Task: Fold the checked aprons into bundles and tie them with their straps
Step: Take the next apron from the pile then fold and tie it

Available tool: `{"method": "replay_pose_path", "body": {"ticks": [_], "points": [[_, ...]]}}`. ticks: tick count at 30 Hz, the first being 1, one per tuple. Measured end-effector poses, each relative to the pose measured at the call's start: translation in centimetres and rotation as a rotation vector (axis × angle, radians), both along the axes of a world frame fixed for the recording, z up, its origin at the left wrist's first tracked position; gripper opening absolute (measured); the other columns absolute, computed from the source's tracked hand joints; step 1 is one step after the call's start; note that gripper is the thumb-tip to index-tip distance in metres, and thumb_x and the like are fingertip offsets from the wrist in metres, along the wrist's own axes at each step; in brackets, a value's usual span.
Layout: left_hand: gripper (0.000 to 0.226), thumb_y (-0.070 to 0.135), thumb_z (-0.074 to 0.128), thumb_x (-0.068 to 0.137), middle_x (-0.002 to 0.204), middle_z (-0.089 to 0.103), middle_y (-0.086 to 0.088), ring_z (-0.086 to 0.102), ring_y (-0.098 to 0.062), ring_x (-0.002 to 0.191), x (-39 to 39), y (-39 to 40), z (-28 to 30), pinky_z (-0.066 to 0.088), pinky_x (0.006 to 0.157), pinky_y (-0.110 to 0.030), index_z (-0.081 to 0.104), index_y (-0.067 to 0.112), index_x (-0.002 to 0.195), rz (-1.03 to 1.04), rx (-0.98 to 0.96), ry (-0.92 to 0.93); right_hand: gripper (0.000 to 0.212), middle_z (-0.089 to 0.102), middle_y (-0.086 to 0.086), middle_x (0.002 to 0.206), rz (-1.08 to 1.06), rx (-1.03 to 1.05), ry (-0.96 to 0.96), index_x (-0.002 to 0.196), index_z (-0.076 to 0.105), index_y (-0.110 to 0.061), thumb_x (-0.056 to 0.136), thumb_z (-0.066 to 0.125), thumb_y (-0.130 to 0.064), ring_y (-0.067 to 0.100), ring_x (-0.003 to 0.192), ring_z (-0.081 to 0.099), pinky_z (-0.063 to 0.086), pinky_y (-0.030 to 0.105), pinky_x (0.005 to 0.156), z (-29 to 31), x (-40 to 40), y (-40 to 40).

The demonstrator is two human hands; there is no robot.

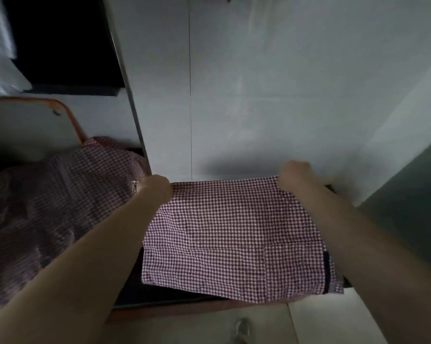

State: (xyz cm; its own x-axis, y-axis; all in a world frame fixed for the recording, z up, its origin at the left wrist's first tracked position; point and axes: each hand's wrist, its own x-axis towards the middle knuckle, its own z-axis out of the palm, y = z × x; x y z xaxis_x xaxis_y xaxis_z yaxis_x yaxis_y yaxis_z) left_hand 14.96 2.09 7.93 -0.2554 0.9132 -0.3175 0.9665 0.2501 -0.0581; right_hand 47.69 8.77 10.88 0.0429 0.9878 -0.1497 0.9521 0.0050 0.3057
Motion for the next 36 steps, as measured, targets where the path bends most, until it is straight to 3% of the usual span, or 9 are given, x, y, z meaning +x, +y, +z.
{"method": "replay_pose_path", "body": {"ticks": [6, 9, 13, 18, 22, 25, 29, 31, 36], "points": [[0.034, 0.01, 0.039, 0.1, 0.126, 0.062, -0.018, 0.055, -0.038, 0.122, 0.5, 3.0, -10.6, 0.048, 0.096, -0.046, 0.066, 0.006, 0.12, 0.148, 0.099, 0.011, 0.028, 0.063, 0.021, 0.119, 0.042, -0.043, 0.242, 0.117, 0.064, 0.003, 0.103, 0.042, -0.007, 0.037, 0.111, 0.059, 0.049, 0.044, 0.09, -13.0, 0.2, 4.0], [0.035, 0.004, 0.041, 0.095, 0.132, 0.053, -0.025, 0.044, -0.041, 0.129, 0.9, 4.6, -13.9, 0.041, 0.102, -0.051, 0.055, 0.001, 0.127, 0.18, 0.199, -0.005, 0.026, 0.062, 0.024, 0.114, 0.059, -0.039, 0.312, 0.115, 0.061, 0.004, 0.101, 0.042, -0.006, 0.04, 0.107, 0.059, 0.05, 0.047, 0.084, -16.5, -0.4, 5.7], [0.054, 0.021, 0.053, 0.089, 0.144, 0.037, -0.019, 0.032, -0.037, 0.133, 3.6, 4.9, -17.4, 0.038, 0.101, -0.056, 0.04, 0.007, 0.14, 0.058, 0.296, -0.091, 0.019, 0.06, 0.022, 0.114, 0.101, -0.079, 0.387, 0.111, 0.057, 0.0, 0.102, 0.042, -0.007, 0.036, 0.106, 0.057, 0.047, 0.041, 0.084, -19.6, -1.3, 7.2], [0.099, 0.065, 0.064, 0.081, 0.163, 0.007, -0.006, 0.011, -0.032, 0.148, 9.2, 3.0, -21.4, 0.028, 0.112, -0.059, 0.005, 0.037, 0.155, -0.226, -0.138, -0.212, 0.02, 0.058, 0.019, 0.114, 0.152, -0.178, 0.396, 0.114, 0.052, -0.001, 0.096, 0.045, -0.001, 0.033, 0.106, 0.053, 0.038, 0.036, 0.074, -21.5, -1.5, 7.1], [0.112, 0.065, 0.07, 0.076, 0.163, 0.004, -0.006, 0.01, -0.037, 0.148, 9.2, 1.9, -22.2, 0.029, 0.113, -0.059, -0.001, 0.033, 0.156, -0.151, -0.216, -0.158, 0.025, 0.052, 0.015, 0.115, 0.172, -0.091, 0.503, 0.115, 0.053, -0.002, 0.09, 0.049, 0.001, 0.031, 0.111, 0.049, 0.041, 0.035, 0.08, -21.8, -0.5, 5.9], [0.119, 0.058, 0.076, 0.075, 0.162, 0.006, -0.012, 0.015, -0.042, 0.146, 8.0, 1.8, -21.8, 0.028, 0.114, -0.057, -0.005, 0.027, 0.157, -0.1, -0.289, -0.107, 0.043, 0.049, 0.017, 0.13, 0.089, 0.048, 0.487, 0.129, 0.05, -0.003, 0.086, 0.056, -0.004, 0.033, 0.123, 0.043, 0.041, 0.043, 0.096, -21.2, 0.6, 4.6], [0.094, 0.032, 0.061, 0.093, 0.161, 0.006, -0.022, 0.012, -0.046, 0.147, 7.1, 0.9, -20.2, 0.021, 0.119, -0.054, -0.006, 0.013, 0.157, -0.021, -0.351, 0.021, 0.049, 0.042, 0.017, 0.141, -0.247, 0.005, 0.496, 0.138, 0.043, -0.008, 0.092, 0.057, -0.016, 0.032, 0.128, 0.041, 0.036, 0.046, 0.107, -19.8, 3.2, 1.0], [0.075, 0.019, 0.053, 0.094, 0.159, 0.016, -0.022, 0.02, -0.041, 0.145, 8.0, 0.3, -19.4, 0.029, 0.116, -0.05, 0.01, 0.011, 0.155, -0.009, -0.221, 0.004, 0.048, 0.042, 0.017, 0.141, -0.389, -0.007, 0.535, 0.139, 0.043, -0.008, 0.094, 0.056, -0.021, 0.032, 0.126, 0.044, 0.037, 0.047, 0.106, -19.2, 5.3, -0.8], [0.043, 0.013, 0.053, 0.091, 0.136, 0.047, -0.009, 0.051, -0.024, 0.116, 13.7, -0.3, -18.6, 0.049, 0.093, -0.036, 0.049, 0.012, 0.134, 0.052, -0.026, -0.504, 0.069, 0.04, 0.016, 0.148, -0.67, -0.184, 0.853, 0.148, 0.033, -0.006, 0.095, 0.055, -0.044, 0.033, 0.129, 0.046, 0.04, 0.047, 0.107, -18.7, 10.4, -3.2]]}}
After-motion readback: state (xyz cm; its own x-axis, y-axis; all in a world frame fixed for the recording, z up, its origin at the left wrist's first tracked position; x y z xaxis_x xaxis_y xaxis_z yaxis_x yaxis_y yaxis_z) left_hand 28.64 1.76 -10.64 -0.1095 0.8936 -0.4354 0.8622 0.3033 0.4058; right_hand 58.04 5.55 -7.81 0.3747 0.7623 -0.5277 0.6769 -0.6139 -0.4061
